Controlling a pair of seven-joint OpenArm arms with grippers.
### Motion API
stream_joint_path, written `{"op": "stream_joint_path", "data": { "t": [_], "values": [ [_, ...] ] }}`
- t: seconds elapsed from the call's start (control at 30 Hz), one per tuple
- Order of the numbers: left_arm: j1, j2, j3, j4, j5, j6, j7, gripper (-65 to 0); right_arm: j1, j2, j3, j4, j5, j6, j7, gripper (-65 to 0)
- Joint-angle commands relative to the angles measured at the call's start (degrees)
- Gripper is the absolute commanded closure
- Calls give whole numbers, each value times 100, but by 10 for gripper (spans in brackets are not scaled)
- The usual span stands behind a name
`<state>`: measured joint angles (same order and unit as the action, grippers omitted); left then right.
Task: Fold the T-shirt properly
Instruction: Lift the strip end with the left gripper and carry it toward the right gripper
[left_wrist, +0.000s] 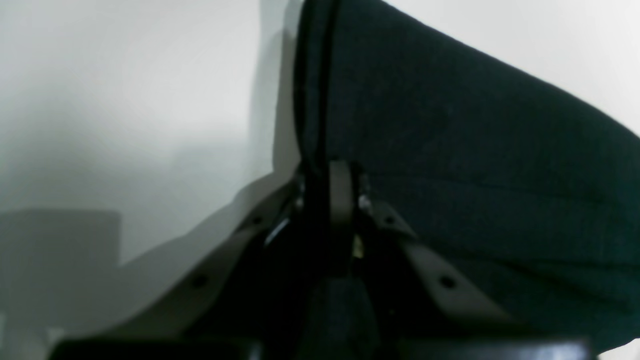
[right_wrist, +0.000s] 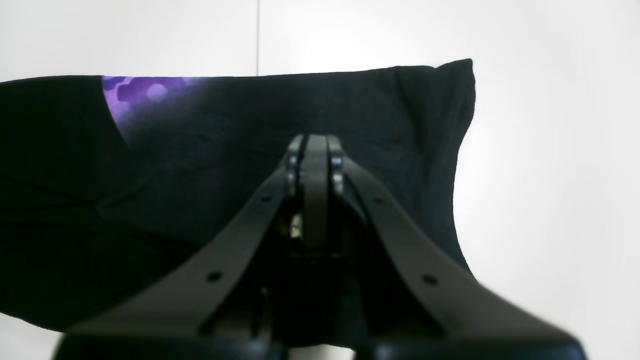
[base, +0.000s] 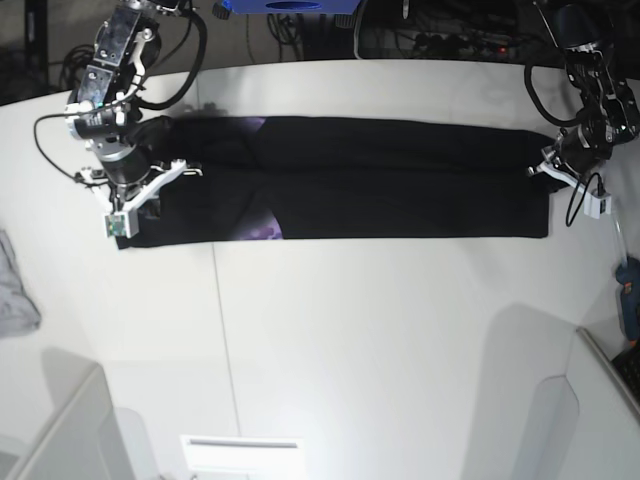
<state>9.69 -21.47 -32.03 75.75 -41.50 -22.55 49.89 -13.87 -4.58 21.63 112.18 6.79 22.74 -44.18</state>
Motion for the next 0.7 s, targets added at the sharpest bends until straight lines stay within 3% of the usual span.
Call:
{"op": "stream_joint_path", "data": {
  "t": [0.0, 0.23, 0.47, 0.67],
  "values": [
    [11, -134, -36, -10, 154, 79, -79, 0, 46, 23, 4, 109, 29, -2, 133, 0],
    [406, -336, -203, 395, 154, 79, -633, 0, -24, 32, 4, 109, 29, -2, 133, 0],
    [1031, -292, -195, 1766, 154, 88, -642, 0, -24, 32, 4, 109, 29, -2, 133, 0],
    [1382, 156, -89, 2962, 154, 88, -448, 0, -24, 32, 4, 109, 29, -2, 133, 0]
  ]
}}
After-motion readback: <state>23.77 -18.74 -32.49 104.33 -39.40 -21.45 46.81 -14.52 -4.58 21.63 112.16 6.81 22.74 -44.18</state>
